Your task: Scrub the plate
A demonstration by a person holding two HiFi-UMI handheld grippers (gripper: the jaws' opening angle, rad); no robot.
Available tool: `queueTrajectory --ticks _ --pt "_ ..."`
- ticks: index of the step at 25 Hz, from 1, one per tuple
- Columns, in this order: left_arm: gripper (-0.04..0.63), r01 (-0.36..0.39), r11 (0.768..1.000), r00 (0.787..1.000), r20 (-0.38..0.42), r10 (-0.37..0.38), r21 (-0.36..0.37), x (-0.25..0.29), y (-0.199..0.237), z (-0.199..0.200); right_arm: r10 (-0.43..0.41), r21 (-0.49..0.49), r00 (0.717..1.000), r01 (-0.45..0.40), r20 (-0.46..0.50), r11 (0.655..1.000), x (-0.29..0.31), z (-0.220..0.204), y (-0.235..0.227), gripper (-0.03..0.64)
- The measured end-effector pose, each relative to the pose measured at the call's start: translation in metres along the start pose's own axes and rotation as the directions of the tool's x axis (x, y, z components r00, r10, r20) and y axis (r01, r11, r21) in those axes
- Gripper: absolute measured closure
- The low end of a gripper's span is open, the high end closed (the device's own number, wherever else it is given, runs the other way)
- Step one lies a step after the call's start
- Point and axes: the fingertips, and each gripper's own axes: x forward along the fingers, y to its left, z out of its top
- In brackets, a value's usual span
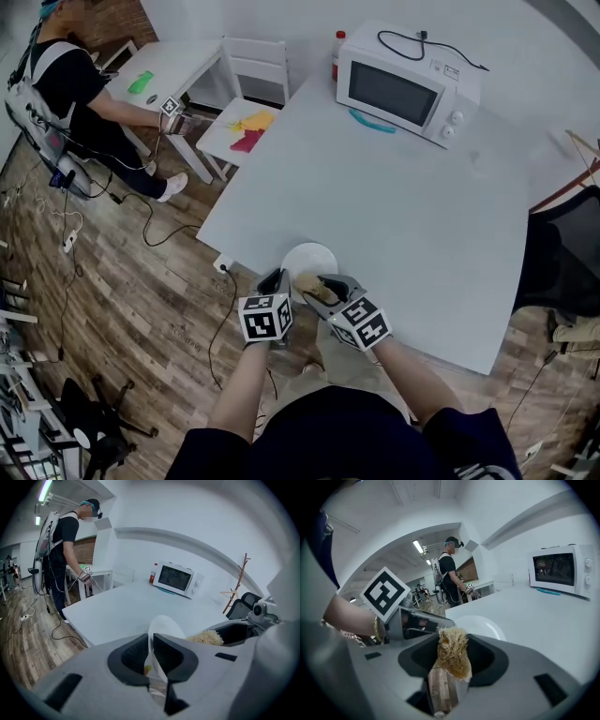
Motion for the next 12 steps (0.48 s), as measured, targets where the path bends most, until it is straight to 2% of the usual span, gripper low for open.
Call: queueTrajectory --ticks 4,12 --pt "0.554 -0.001 1.000 1.000 -0.006 0.001 0.008 0.001 0.001 -0.001 -0.025 -0.007 0.999 0.025 -0.026 1.000 -0.009 -0.012 -0.007 0.436" --pt "0.552 -0.002 1.000 1.000 -0.022 0.002 0.010 0.005 0.005 -0.005 -0.146 0.005 0.989 0.146 -0.035 0.989 -0.025 -0.017 -0.043 0.436"
